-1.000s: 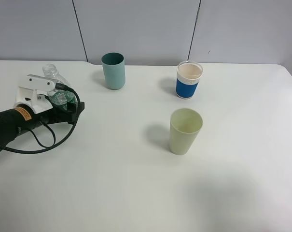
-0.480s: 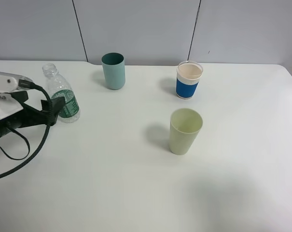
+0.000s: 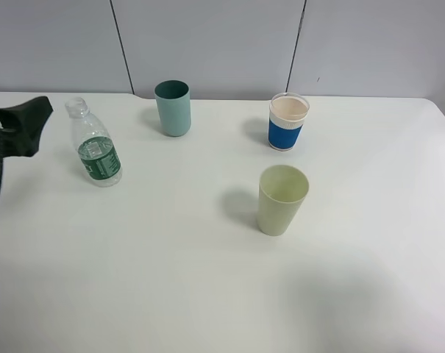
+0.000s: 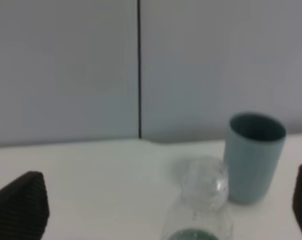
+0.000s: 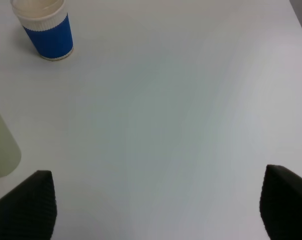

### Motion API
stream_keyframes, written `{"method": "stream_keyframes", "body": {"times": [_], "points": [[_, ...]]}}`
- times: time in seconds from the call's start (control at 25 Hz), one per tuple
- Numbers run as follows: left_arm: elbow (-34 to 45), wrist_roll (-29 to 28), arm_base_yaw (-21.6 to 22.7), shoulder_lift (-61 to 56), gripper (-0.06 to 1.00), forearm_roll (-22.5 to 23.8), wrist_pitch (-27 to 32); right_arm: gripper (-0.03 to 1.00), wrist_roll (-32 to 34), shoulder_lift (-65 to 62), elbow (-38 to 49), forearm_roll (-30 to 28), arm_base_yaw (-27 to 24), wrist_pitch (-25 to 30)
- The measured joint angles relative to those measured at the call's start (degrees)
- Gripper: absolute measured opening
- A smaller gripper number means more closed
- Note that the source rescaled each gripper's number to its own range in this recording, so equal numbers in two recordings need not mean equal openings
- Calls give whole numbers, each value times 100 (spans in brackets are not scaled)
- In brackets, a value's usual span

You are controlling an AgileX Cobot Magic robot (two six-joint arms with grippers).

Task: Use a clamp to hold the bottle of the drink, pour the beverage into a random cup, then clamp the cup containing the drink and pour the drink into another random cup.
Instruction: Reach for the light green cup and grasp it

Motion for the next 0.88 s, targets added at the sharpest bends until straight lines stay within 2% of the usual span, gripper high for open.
{"method": "stream_keyframes", "body": {"times": [0.12, 0.36, 0.52, 0.56, 0.6, 0.88], "points": [[-196, 0, 0, -767, 99, -199, 795, 51, 0, 0, 0, 0, 0, 0], [-1253, 0, 0, -1976, 99, -242, 3434, 51, 0, 0, 0, 0, 0, 0], [-2031, 0, 0, -2443, 99, -157, 4856, 51, 0, 0, 0, 0, 0, 0], [-2211, 0, 0, -2534, 99, -100, 5138, 51, 0, 0, 0, 0, 0, 0], [-2211, 0, 0, -2534, 99, -100, 5138, 51, 0, 0, 0, 0, 0, 0], [-3068, 0, 0, -3229, 99, 362, 7196, 51, 0, 0, 0, 0, 0, 0]]}}
